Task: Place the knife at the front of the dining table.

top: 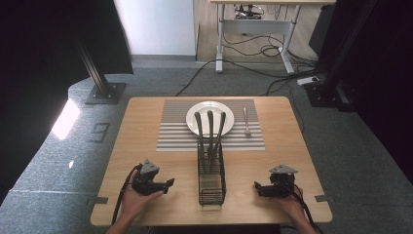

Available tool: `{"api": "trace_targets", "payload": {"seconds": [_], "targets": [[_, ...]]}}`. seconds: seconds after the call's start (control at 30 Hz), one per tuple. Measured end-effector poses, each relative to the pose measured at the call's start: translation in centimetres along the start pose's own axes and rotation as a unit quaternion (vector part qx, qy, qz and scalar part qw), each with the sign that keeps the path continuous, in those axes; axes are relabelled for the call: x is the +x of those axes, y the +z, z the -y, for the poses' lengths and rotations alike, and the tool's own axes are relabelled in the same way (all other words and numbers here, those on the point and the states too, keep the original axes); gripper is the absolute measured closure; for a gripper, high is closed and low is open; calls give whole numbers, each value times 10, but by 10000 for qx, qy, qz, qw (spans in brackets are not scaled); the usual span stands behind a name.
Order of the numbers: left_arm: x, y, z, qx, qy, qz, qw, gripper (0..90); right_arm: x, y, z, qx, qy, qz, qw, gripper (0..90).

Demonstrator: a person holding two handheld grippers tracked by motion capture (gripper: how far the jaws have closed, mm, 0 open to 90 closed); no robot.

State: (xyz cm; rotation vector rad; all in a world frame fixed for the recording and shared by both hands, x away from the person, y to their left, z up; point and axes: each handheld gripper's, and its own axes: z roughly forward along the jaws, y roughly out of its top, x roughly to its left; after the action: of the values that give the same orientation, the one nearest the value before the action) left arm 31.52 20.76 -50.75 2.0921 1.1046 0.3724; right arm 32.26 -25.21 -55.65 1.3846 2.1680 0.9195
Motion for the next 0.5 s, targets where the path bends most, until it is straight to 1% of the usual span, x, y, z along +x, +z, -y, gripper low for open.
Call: {"api": "trace_targets", "payload": {"seconds": [0.1, 0.13, 0.17, 0.2, 0.23, 0.27, 0.33, 0.5], "targets": [[0, 1, -1, 5, -47, 14, 10000, 215, -1, -1, 1, -2, -27, -23, 10000, 0], [0, 0, -1, -1, -128, 17, 9999, 217, 0, -2, 1, 60, -11, -14, 10000, 0], [0, 0, -1, -1, -128, 17, 9999, 220, 0, -3, 0, 121, -26, -28, 9999, 0], [1, -1, 0, -19, -191, 33, 9998, 220, 0, -3, 0, 121, -26, -28, 9999, 0], [2, -3, 1, -63, -227, 37, 9997, 222, 0, -4, -1, 194, -79, -74, 9998, 7], [3, -5, 1, -52, -212, 17, 9998, 222, 0, -4, -1, 194, -79, -74, 9998, 7], [5, -10, 3, -125, -248, -65, 9996, 222, -1, -2, -3, 208, -114, -104, 9997, 0], [4, -13, 3, -161, -215, -90, 9996, 222, 0, 0, -3, 163, -98, -103, 9998, 0]]}}
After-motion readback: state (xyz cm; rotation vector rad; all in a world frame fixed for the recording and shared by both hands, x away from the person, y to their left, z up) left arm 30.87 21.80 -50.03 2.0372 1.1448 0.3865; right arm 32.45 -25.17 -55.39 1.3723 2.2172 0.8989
